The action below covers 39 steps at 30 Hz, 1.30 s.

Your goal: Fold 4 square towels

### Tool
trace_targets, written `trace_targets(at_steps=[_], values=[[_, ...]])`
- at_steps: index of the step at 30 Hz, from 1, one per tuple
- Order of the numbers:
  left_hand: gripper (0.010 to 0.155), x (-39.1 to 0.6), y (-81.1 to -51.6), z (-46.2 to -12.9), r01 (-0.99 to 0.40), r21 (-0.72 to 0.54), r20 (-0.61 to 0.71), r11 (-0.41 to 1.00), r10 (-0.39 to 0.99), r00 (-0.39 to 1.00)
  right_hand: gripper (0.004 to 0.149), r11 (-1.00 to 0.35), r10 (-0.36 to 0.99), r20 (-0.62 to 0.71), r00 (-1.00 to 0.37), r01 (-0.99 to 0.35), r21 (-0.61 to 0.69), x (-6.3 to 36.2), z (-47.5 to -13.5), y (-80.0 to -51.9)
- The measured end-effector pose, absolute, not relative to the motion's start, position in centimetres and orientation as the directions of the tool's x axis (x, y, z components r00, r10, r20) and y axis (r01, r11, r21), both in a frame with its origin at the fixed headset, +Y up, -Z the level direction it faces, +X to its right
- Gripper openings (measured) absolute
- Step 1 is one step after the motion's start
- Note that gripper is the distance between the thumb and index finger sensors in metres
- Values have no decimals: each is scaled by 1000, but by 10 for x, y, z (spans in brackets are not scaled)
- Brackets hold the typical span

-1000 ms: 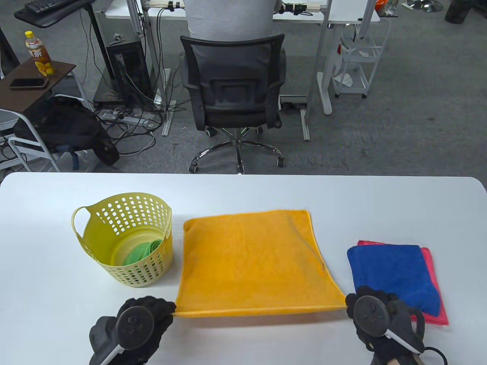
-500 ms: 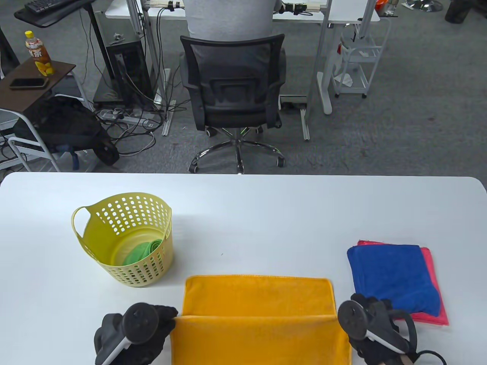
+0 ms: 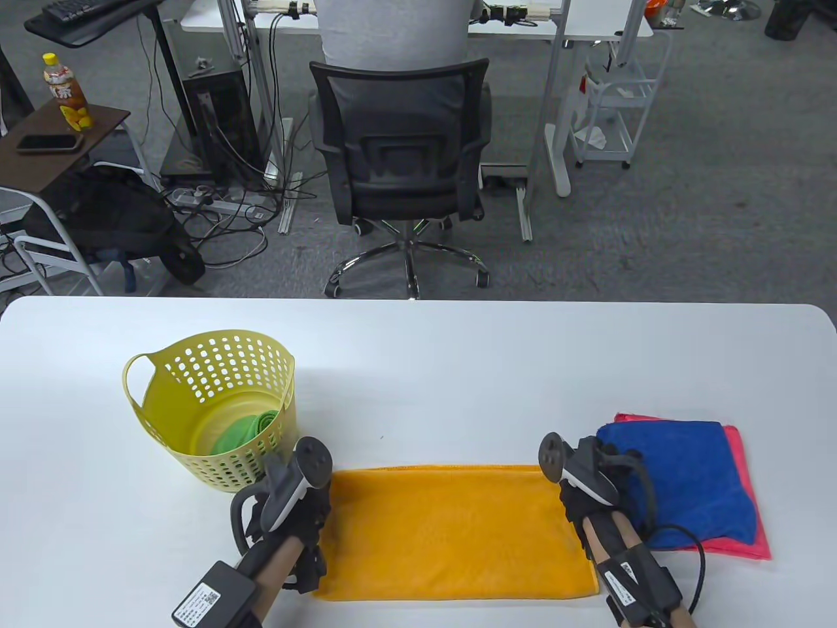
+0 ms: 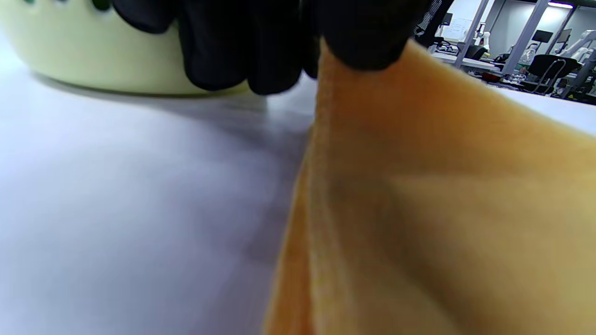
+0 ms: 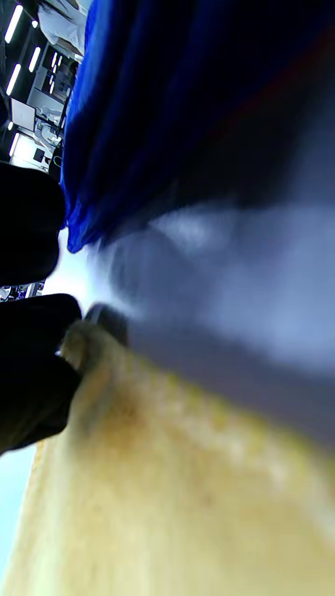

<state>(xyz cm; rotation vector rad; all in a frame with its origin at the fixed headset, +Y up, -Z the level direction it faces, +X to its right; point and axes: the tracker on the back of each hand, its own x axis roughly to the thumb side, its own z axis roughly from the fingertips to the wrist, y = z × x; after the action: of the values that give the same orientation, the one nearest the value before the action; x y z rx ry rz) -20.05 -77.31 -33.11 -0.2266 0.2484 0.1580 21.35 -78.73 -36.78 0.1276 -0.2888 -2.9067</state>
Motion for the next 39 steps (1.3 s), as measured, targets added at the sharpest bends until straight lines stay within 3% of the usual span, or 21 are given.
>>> trace_targets(at_steps=[4,7,12,14,15,17,19,23,27,34,39], values=[[67,-215,-759,-320,-343,-164,-179,925,314,932,66,-990,-130,-66,-989,127,57,224,-351,-742],[67,-231,-739,-306,-472,-118,-171,874,450,876,60,-994,-63,-82,-995,55,95,227,-337,-724],[67,-256,-737,-287,-538,-91,-174,838,518,837,66,-899,-219,-85,-972,167,406,215,-323,-767],[67,-261,-747,-284,-554,-86,-179,828,534,826,71,-895,-187,-82,-979,135,426,206,-323,-786],[67,-262,-752,-284,-556,-96,-186,826,534,825,74,-900,-111,-108,-988,54,432,200,-323,-793],[67,-262,-758,-285,-546,-113,-188,830,522,832,64,-924,19,-154,-988,-76,375,192,-322,-795],[67,-260,-762,-285,-533,-124,-180,837,509,842,53,-929,64,-172,-983,-121,349,188,-322,-798],[67,-253,-762,-281,-496,-121,-134,860,481,866,46,-946,111,-177,-978,-159,282,191,-321,-795],[67,-251,-761,-279,-498,-118,-117,859,486,866,44,-925,333,-170,-927,-357,132,210,-318,-779],[68,-252,-762,-279,-501,-126,-117,856,489,865,44,-888,393,-237,-888,-434,153,245,-313,-755],[68,-250,-762,-279,-498,-131,-108,858,487,867,45,-883,418,-345,-840,-465,65,277,-308,-740]])
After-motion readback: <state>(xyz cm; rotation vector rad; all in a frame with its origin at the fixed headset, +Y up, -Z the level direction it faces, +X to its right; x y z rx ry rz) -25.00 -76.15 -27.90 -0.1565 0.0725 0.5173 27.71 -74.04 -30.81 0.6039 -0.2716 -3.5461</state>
